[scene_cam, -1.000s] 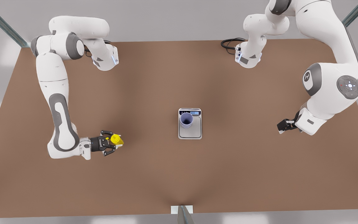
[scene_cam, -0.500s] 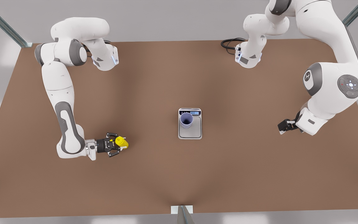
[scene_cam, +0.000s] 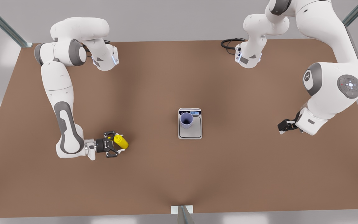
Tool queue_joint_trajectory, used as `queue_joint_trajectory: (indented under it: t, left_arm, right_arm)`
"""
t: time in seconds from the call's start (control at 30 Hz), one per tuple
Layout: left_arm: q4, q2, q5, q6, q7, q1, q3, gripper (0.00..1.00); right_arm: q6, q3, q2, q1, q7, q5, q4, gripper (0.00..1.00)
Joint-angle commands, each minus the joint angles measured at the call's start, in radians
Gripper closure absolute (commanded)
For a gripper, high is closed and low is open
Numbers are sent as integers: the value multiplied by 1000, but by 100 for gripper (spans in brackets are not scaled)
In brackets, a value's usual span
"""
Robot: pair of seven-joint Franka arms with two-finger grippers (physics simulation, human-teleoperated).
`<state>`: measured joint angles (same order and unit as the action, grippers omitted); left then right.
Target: Move cup to the weight, pick up sauce bottle, pour sauce
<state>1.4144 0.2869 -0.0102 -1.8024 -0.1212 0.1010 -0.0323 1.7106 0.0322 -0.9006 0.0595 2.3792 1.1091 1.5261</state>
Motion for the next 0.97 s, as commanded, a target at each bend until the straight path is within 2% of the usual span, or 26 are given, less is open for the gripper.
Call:
queue_joint_trajectory:
  t: [0.0, 0.13, 0.27, 0.3, 0.37, 0.47, 0.53, 0.57, 0.63, 0.73, 0.8, 0.93]
  left_arm:
    - [0, 0, 1, 0, 0, 0, 0, 0]
    - [0, 0, 1, 0, 0, 0, 0, 0]
    - [0, 0, 1, 0, -2, 0, 0, 0]
    - [0, 0, 1, 0, -2, 0, 0, 0]
    - [0, 0, 1, 0, -2, 0, 0, 0]
    - [0, 0, 1, 0, -2, 0, -1, 0]
    - [0, 0, 1, 0, -2, 0, 0, 0]
    - [0, 0, 1, 0, -2, 0, -1, 0]
    - [0, 0, 1, 0, -2, 0, -1, 0]
    - [0, -2, 1, 2, -2, 0, -1, 0]
    - [0, -2, 1, 0, -2, 0, -1, 0]
    - [0, -2, 1, 0, -2, 0, -1, 0]
  right_arm:
    - [0, 0, 0, 2, 0, 0, 2, 0]
    - [-17, -3, 3, 43, 18, -9, 17, 0]
    - [-54, -3, 46, 163, 31, -159, 98, 0]
    - [-111, -26, 89, 212, -67, -293, 77, 0]
    - [-295, -129, 152, 215, -412, -534, -151, 0]
    - [-310, -135, 154, 152, -1127, -676, -437, 0]
    - [-298, -135, 181, 86, -1431, -759, -518, 0]
    - [-243, -144, 265, 20, -1578, -845, -492, 0]
    - [-144, -144, 457, -69, -1900, -966, -315, 0]
    - [-132, -141, 612, -110, -2166, -999, -189, 0]
    - [-131, -140, 677, -145, -2233, -999, -142, 0]
    - [-121, -140, 692, -167, -2233, -999, -141, 0]
